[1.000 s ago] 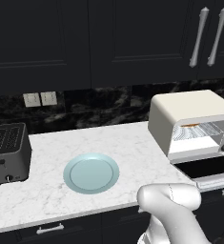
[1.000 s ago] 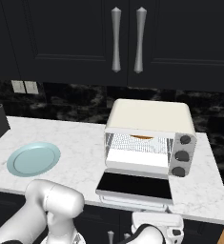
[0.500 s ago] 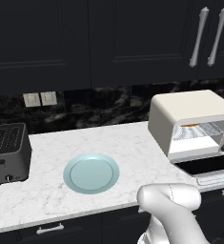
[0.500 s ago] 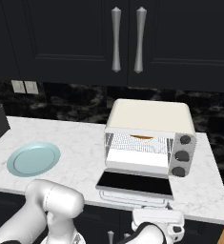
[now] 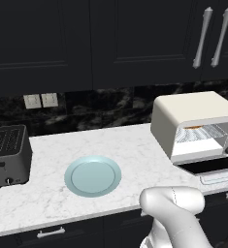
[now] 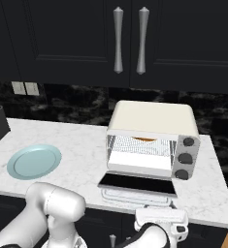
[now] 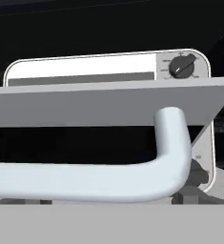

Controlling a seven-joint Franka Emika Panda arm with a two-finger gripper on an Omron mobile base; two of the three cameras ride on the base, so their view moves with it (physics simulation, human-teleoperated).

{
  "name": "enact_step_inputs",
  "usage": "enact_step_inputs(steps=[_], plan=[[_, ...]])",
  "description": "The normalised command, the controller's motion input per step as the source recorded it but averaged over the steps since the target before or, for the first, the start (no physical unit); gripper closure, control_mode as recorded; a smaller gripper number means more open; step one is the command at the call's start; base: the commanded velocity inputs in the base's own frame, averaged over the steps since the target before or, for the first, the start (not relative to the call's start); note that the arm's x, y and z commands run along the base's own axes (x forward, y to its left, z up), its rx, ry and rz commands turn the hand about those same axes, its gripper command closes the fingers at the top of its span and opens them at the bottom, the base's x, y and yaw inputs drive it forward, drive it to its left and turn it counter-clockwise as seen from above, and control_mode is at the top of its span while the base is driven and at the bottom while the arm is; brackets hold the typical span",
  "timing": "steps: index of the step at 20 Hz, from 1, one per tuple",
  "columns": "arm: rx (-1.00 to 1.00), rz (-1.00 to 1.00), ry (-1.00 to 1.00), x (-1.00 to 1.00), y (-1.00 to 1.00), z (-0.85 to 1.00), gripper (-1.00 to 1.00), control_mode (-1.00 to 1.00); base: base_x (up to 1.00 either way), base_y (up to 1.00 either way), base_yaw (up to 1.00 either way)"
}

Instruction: Pick up the kebab skewer and baguette bread, and place them inside the toaster oven. Close the toaster oven door and start by setting the timer.

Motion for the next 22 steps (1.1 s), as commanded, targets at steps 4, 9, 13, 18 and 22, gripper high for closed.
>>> enact_step_inputs(steps=[4,9,13,18,22], plan=[[0.0,0.0,0.0,0.37,0.18,0.32,-1.0,-1.0,0.0,0.0,0.0],[0.0,0.0,0.0,0.39,0.2,0.3,-1.0,-1.0,0.0,0.0,0.0],[0.0,0.0,0.0,0.41,0.31,0.26,-1.0,-1.0,0.0,0.0,0.0],[0.0,0.0,0.0,0.46,0.36,0.26,-1.0,-1.0,0.0,0.0,0.0],[0.0,0.0,0.0,0.52,0.34,0.25,-1.0,-1.0,0.0,0.0,0.0]])
